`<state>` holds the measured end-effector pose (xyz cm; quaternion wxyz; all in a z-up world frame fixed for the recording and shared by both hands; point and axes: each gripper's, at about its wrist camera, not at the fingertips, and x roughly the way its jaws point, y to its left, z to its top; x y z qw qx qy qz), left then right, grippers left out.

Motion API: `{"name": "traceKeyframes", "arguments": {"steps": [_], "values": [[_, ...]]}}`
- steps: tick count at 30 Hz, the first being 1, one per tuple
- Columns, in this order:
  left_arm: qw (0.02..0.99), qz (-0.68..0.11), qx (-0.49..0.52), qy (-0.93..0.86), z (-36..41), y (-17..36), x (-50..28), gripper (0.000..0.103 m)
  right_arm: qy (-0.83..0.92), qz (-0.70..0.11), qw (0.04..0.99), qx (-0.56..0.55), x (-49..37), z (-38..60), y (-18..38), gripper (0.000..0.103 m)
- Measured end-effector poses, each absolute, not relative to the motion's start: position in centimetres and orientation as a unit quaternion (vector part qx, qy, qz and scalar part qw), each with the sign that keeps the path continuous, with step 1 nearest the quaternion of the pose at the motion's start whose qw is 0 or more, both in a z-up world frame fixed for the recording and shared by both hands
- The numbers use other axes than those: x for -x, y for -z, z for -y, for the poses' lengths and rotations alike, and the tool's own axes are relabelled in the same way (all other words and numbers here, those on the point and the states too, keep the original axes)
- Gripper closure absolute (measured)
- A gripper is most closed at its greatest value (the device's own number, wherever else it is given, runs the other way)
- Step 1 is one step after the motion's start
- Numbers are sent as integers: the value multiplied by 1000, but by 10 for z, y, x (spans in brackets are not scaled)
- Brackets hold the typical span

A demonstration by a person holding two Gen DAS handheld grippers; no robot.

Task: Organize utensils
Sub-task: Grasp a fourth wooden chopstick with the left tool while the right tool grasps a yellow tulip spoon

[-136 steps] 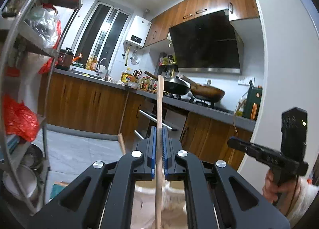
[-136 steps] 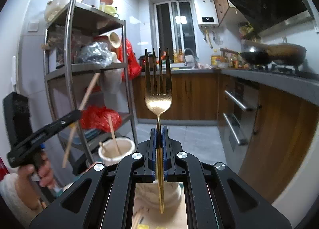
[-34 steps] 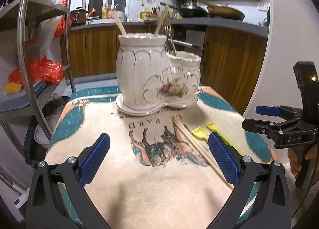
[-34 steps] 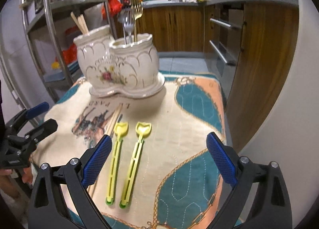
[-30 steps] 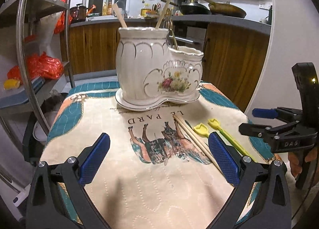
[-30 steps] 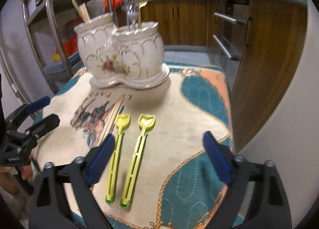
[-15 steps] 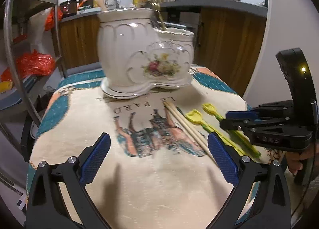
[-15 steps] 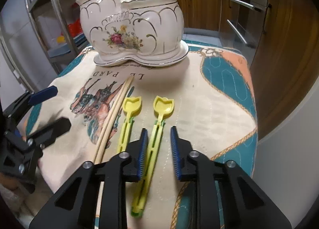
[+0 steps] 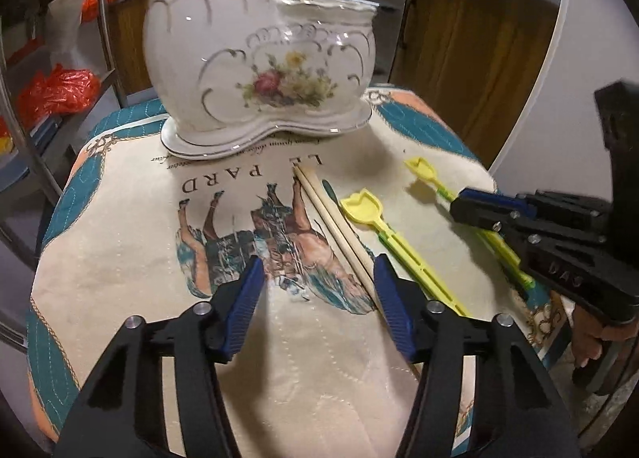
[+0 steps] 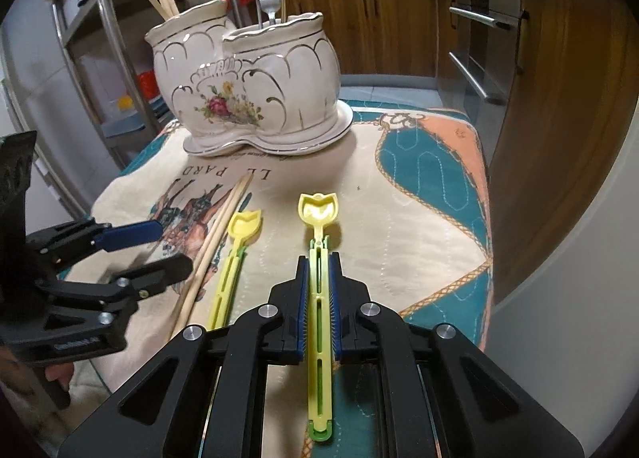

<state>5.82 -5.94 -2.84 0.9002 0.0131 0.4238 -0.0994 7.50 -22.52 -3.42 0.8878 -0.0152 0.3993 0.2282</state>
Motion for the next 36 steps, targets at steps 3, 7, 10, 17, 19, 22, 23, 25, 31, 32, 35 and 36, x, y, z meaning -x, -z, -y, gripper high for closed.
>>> {"name": "traceKeyframes", "arguments": {"steps": [3, 7, 10, 17, 19, 22, 23, 25, 31, 32, 35, 36], "values": [[900, -425, -21, 90, 62, 30, -59, 49, -233, -396, 888, 9, -75, 229, 33, 92], [900, -427, -32, 81, 69, 30, -62, 50, -234, -392, 890, 7, -76, 232, 33, 92], [898, -430, -29, 86, 70, 28, -62, 62, -237, -389, 890, 12, -74, 231, 34, 92], [887, -446, -46, 108, 80, 30, -66, 80, -244, -385, 890, 13, -69, 229, 31, 92], [885, -450, -36, 111, 78, 30, -72, 80, -245, -385, 889, 14, -69, 228, 32, 92], [880, -461, -27, 111, 73, 29, -78, 93, -248, -384, 890, 15, -67, 226, 31, 92], [879, -462, -29, 111, 71, 29, -79, 93, -249, -383, 889, 16, -66, 225, 30, 92], [875, -468, -27, 122, 65, 28, -80, 96, -252, -382, 889, 19, -64, 223, 30, 92], [860, -483, -72, 146, 47, 24, -72, 98, -246, -395, 884, 41, -64, 219, 32, 92], [856, -487, -86, 150, 44, 24, -69, 98, -248, -403, 880, 45, -65, 219, 33, 92], [849, -491, -124, 152, 36, 24, -63, 98, -255, -423, 867, 61, -65, 217, 35, 92], [846, -493, -129, 154, 34, 23, -62, 98, -255, -428, 864, 70, -64, 215, 36, 92]]}}
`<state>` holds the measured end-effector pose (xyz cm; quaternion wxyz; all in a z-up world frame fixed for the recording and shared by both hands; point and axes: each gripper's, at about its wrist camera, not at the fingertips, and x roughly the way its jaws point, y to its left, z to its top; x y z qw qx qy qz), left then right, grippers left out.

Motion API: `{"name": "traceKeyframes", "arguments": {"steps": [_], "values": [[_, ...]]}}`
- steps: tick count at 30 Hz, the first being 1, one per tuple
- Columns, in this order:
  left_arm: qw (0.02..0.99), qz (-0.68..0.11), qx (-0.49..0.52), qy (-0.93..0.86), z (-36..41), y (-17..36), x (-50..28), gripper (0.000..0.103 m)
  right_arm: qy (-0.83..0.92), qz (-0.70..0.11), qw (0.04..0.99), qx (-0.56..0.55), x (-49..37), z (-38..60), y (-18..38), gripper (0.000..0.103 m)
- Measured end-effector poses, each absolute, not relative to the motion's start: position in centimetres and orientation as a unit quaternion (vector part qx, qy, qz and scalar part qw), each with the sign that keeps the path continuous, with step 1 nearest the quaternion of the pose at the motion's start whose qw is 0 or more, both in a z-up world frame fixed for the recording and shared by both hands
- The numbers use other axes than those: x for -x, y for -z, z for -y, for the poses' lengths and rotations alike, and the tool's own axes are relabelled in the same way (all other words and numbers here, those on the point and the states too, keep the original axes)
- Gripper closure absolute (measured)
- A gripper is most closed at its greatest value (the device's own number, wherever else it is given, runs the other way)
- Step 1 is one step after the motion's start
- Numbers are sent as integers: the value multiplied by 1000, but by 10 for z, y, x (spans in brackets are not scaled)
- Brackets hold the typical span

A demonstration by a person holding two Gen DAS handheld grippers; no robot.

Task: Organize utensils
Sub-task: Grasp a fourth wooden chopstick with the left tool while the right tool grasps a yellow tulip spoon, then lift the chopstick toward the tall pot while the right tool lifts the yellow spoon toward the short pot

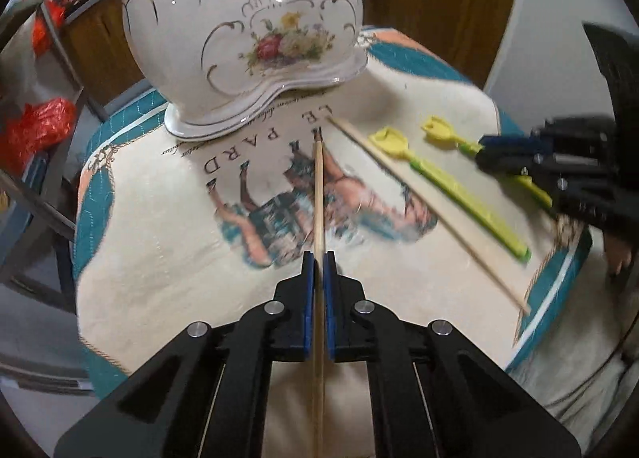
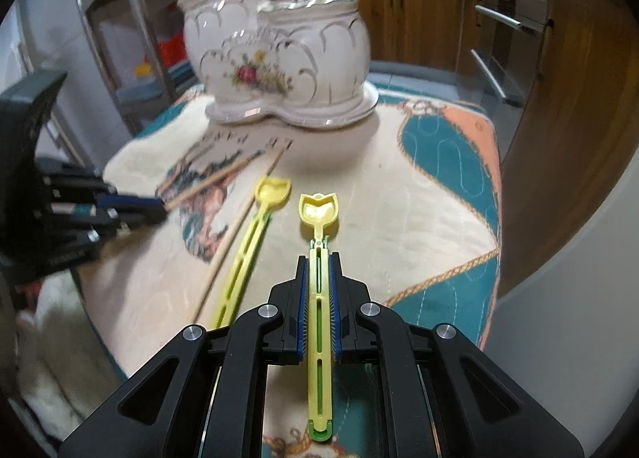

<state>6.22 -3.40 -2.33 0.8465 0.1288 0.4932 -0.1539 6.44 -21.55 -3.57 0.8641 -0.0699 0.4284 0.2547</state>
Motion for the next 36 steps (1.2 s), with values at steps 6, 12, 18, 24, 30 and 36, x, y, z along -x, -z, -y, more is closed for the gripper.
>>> {"name": "traceKeyframes", "arguments": {"steps": [6, 12, 18, 24, 30, 36], "values": [[848, -491, -122, 157, 20, 21, -55, 97, -255, -457, 846, 99, -66, 212, 35, 91], [861, -478, -83, 156, 14, 25, -61, 97, -252, -468, 841, 100, -74, 206, 36, 86], [872, -455, -80, 165, 10, 27, -54, 98, -249, -458, 848, 95, -73, 205, 36, 92], [884, -425, -80, 179, 5, 24, -42, 98, -248, -424, 867, 86, -67, 208, 26, 92], [919, -337, -71, 193, -14, -3, -23, 98, -252, -340, 904, 69, -58, 209, -5, 92], [953, -230, -50, 193, -35, -42, -13, 98, -253, -249, 935, 31, -65, 213, -45, 92]]}}
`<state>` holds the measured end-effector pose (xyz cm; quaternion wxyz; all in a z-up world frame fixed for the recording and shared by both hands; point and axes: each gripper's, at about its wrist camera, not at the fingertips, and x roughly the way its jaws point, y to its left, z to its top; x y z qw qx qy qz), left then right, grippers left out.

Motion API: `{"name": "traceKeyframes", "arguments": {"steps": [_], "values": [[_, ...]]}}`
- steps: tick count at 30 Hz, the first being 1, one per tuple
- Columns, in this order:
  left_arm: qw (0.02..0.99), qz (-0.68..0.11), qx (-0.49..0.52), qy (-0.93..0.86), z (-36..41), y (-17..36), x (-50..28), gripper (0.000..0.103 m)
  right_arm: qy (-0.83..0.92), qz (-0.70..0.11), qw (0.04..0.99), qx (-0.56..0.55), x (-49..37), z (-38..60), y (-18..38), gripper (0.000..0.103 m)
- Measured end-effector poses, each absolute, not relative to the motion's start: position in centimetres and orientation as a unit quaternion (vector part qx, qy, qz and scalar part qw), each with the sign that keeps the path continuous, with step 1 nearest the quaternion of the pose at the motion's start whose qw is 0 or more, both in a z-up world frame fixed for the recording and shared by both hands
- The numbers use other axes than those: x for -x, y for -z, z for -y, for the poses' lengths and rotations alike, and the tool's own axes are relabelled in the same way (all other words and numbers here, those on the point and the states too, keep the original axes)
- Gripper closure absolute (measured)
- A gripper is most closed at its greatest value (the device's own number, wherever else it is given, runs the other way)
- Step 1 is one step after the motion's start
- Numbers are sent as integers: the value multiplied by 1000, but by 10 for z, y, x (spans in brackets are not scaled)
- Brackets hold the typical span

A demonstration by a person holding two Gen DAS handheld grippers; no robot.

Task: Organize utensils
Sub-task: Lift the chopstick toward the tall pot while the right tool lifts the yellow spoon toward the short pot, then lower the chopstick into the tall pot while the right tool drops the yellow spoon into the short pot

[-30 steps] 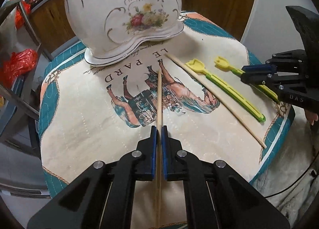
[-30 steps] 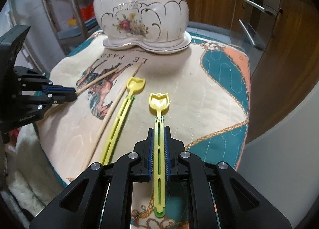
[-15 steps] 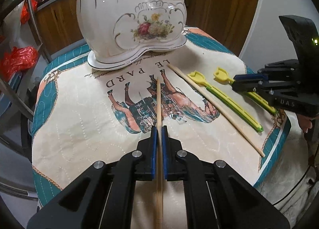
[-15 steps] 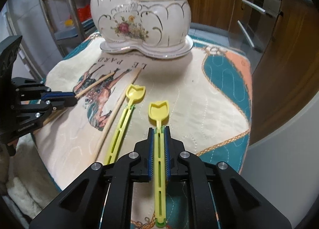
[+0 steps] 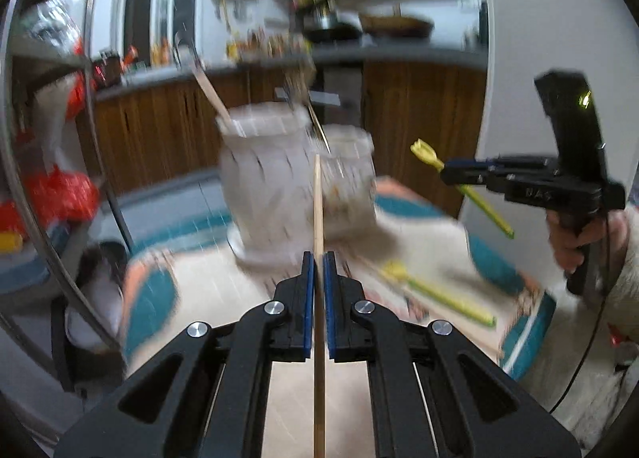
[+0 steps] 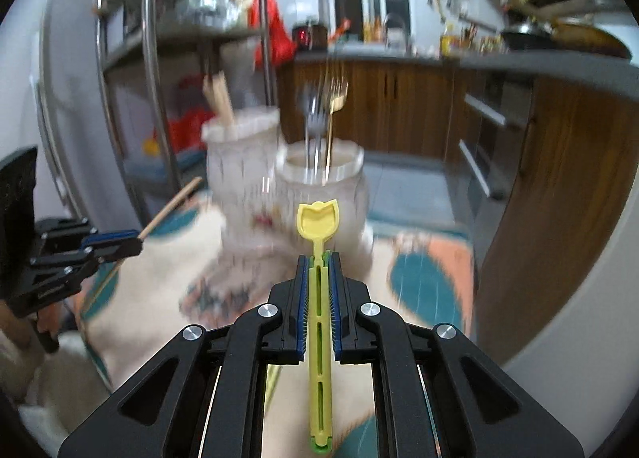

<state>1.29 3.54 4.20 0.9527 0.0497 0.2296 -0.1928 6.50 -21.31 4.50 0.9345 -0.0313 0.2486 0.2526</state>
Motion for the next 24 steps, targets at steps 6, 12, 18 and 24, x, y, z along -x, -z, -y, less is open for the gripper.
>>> {"name": "traceKeyframes", "arguments": {"steps": [6, 12, 18, 24], "values": [[972, -143, -9, 186, -52, -94, -36, 98, -263, -184, 947, -15, -87, 208, -81, 92], [976, -107, 40, 188, -60, -119, -80, 98, -284, -154, 945, -58, -123, 195, -100, 92], [976, -67, 85, 187, -55, -130, -124, 98, -294, -129, 941, -106, -155, 190, -100, 92], [980, -32, 90, 175, -41, -131, -151, 98, -294, -121, 938, -134, -181, 184, -89, 92]]}}
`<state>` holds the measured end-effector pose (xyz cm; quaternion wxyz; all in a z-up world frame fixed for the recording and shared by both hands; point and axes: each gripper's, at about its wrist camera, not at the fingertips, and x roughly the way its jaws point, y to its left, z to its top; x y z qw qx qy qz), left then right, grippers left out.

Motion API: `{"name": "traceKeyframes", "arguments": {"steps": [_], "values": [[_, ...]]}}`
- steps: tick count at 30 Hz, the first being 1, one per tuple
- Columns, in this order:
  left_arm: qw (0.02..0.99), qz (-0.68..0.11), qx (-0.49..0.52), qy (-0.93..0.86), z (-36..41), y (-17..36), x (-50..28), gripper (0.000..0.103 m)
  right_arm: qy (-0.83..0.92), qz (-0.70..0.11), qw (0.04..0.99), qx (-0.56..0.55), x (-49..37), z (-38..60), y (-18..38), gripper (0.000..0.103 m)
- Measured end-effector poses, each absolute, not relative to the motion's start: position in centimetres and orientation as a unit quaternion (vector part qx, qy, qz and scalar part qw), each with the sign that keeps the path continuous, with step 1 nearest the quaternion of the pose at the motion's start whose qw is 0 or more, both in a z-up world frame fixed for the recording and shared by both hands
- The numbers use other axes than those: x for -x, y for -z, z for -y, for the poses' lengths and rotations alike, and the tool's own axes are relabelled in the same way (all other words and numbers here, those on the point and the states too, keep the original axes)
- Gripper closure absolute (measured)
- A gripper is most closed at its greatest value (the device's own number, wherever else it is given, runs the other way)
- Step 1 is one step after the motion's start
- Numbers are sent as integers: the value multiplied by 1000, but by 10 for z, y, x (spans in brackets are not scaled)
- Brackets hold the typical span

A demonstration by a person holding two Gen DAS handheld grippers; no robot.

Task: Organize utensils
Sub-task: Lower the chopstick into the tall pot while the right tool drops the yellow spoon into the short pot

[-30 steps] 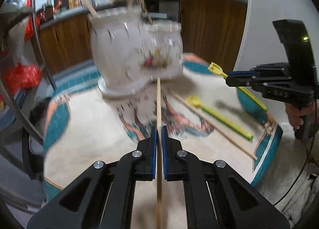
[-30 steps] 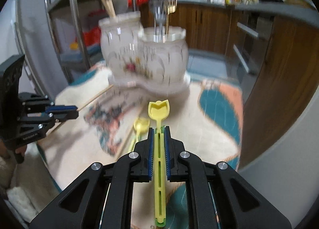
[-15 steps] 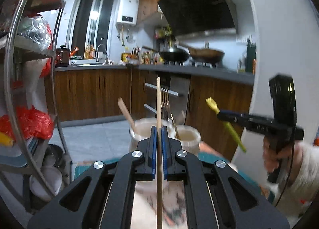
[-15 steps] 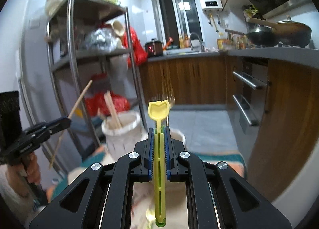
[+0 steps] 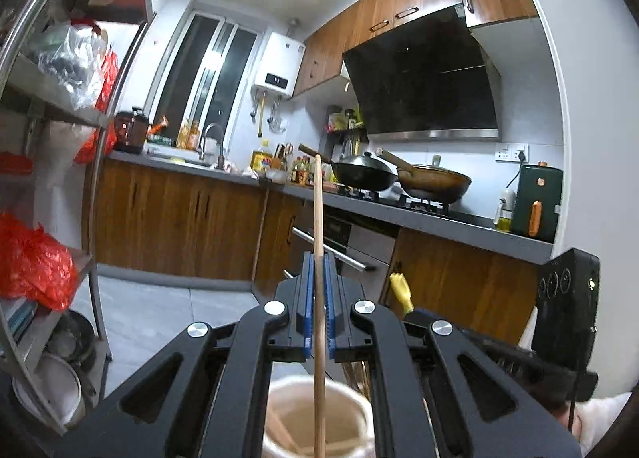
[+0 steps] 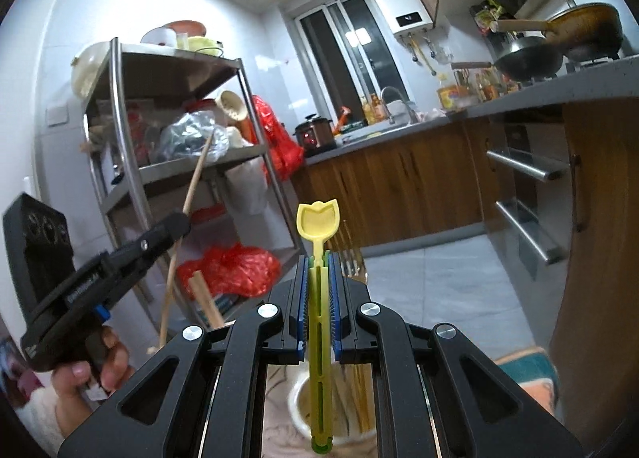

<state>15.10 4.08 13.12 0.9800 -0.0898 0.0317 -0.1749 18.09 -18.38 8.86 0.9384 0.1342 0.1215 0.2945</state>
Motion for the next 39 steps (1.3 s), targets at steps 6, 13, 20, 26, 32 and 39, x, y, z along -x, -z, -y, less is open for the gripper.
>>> {"name": "traceKeyframes", "arguments": {"steps": [6, 13, 20, 26, 32, 39], "values": [[982, -29, 94, 160, -35, -117, -171, 98, -280, -96, 946, -131, -187, 175, -76, 92], [983, -29, 80, 163, -34, -108, -164, 98, -256, -82, 955, -124, -192, 173, -63, 92], [983, -48, 78, 162, -46, -97, -143, 98, -238, -119, 960, -91, -187, 173, -51, 92], [980, -83, 75, 166, -53, -82, -131, 98, -230, -167, 957, -62, -173, 173, -45, 92], [980, -103, 64, 157, -51, -73, -128, 98, -217, -197, 955, -52, -169, 174, -36, 92], [984, -103, 39, 137, -48, -72, -117, 83, -209, -198, 954, -80, -154, 188, -44, 75]]}}
